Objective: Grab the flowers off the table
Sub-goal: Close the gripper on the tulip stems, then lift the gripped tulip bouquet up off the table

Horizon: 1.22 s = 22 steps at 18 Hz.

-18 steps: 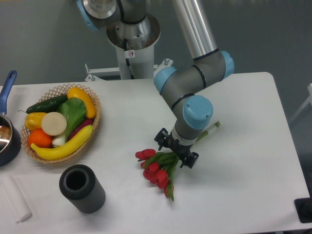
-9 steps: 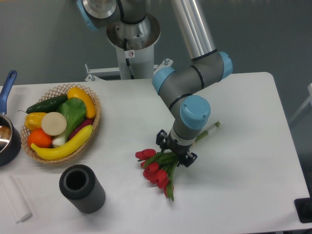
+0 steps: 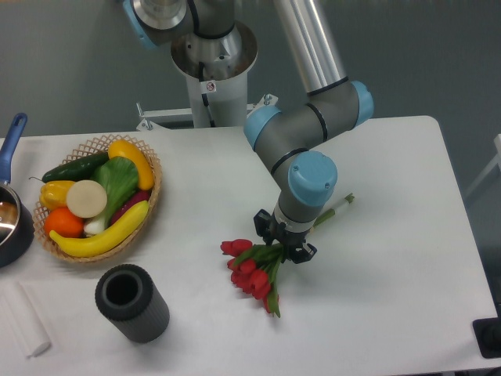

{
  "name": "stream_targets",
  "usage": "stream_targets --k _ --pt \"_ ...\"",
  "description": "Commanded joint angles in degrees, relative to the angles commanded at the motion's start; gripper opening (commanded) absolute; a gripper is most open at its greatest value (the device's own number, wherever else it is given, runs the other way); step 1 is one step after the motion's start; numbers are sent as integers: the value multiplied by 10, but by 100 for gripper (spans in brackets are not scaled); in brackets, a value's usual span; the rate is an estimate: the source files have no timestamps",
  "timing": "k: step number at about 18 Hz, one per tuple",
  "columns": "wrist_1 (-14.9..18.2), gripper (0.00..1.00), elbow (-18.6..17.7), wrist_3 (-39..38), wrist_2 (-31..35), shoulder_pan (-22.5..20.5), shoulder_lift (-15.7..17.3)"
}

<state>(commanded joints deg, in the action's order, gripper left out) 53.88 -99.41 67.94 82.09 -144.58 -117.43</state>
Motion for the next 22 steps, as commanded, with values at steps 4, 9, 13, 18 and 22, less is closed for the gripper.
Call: stream_targets --k 4,9,13,18,22 --pt "4 40 9 3 -4 -6 23" --pt "7 40 21 3 -9 -19 63" --pt "4 40 34 -3 -94 -39 112" --pt "1 40 77 -75 -245 -59 149" --pt "-1 40 82 -87 -350 -69 168"
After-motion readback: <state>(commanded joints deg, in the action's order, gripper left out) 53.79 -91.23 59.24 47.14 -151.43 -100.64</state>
